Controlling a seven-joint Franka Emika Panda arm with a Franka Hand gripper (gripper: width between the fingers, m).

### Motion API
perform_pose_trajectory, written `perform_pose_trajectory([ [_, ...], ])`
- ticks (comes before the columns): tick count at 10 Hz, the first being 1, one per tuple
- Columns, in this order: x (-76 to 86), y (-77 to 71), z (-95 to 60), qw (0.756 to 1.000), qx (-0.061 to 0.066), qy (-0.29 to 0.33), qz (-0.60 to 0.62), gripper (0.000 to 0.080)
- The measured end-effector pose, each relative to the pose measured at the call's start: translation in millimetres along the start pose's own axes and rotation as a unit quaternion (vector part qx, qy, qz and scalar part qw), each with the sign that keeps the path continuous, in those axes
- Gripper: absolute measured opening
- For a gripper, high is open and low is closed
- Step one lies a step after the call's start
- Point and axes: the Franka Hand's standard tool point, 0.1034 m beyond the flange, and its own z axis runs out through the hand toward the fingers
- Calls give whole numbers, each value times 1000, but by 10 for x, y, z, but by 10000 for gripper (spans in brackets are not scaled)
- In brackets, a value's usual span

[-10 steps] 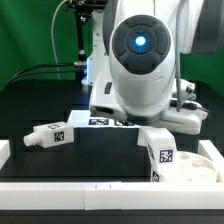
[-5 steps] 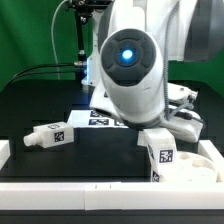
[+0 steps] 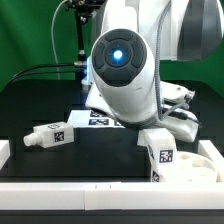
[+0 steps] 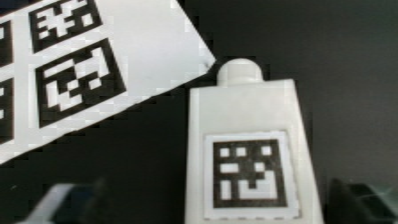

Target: Assemble stool

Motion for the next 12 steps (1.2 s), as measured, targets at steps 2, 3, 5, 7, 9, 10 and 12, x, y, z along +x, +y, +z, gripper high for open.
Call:
perform_pose_trajectory([
  [2, -1, 1, -2, 1000, 0, 0, 0, 337],
  [3, -1, 1, -3, 1000, 0, 0, 0, 337],
  [5, -54, -58, -135, 1000, 5, 17, -6, 337],
  [7, -307, -169, -649, 997, 0, 78, -28, 337],
  [9, -285, -81, -810, 987, -39, 145, -57, 337],
  [10, -229, -141, -806, 982, -31, 179, -58, 337],
  [12, -277, -230, -863, 966, -17, 247, -77, 337],
])
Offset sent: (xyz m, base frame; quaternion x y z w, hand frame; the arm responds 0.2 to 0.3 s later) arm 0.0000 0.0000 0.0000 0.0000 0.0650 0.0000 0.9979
